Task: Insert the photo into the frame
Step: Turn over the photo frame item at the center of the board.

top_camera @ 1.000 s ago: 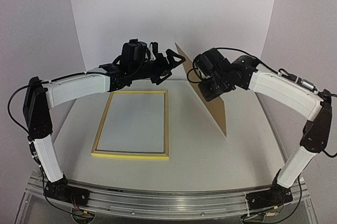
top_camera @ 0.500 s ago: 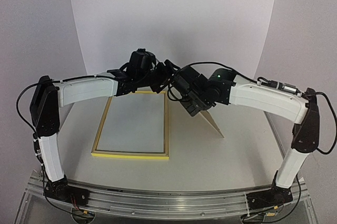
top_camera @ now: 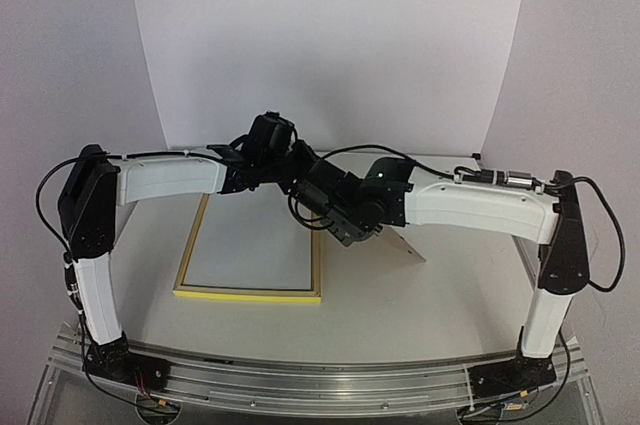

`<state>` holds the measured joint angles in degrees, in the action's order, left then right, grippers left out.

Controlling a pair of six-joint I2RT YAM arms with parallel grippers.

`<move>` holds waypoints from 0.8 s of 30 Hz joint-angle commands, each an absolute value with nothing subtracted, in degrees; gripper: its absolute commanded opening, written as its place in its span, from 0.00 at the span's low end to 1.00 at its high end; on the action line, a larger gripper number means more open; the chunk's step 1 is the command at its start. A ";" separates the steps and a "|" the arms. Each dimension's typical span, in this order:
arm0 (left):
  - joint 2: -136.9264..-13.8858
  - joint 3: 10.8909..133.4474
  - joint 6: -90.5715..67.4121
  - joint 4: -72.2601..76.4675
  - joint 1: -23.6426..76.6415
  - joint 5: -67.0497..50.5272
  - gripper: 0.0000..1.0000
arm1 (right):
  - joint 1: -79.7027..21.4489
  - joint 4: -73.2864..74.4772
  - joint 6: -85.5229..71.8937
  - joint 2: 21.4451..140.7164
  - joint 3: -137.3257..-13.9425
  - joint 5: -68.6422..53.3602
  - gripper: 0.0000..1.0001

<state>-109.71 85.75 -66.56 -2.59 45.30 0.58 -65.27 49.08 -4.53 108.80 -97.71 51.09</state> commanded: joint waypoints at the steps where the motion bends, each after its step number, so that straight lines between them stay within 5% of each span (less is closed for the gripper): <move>1: -108.72 83.55 -67.02 -1.18 45.18 1.26 0.13 | -67.51 44.02 -9.99 109.35 -98.58 49.92 0.00; 4: -108.18 81.92 -67.47 -0.30 45.15 0.67 0.00 | -68.24 44.03 -11.77 109.11 -98.59 46.50 0.11; 9: -106.19 79.47 -64.80 3.88 44.37 -1.52 0.00 | -68.60 43.97 -14.40 105.39 -97.38 37.83 0.58; 12: -104.18 77.14 -61.49 8.75 42.69 -5.70 0.00 | -68.56 43.95 -14.20 101.08 -96.30 27.98 0.76; 19: -101.94 78.15 -48.70 13.30 36.43 -26.69 0.00 | -67.71 43.23 -14.77 89.21 -92.45 16.43 0.88; 24: -96.79 72.46 -47.06 20.07 30.37 -40.21 0.00 | -54.75 40.61 -19.54 80.98 -85.81 3.97 0.89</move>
<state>-105.10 74.92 -52.36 9.27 34.55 -25.15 -65.21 42.95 -15.16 86.57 -90.90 16.36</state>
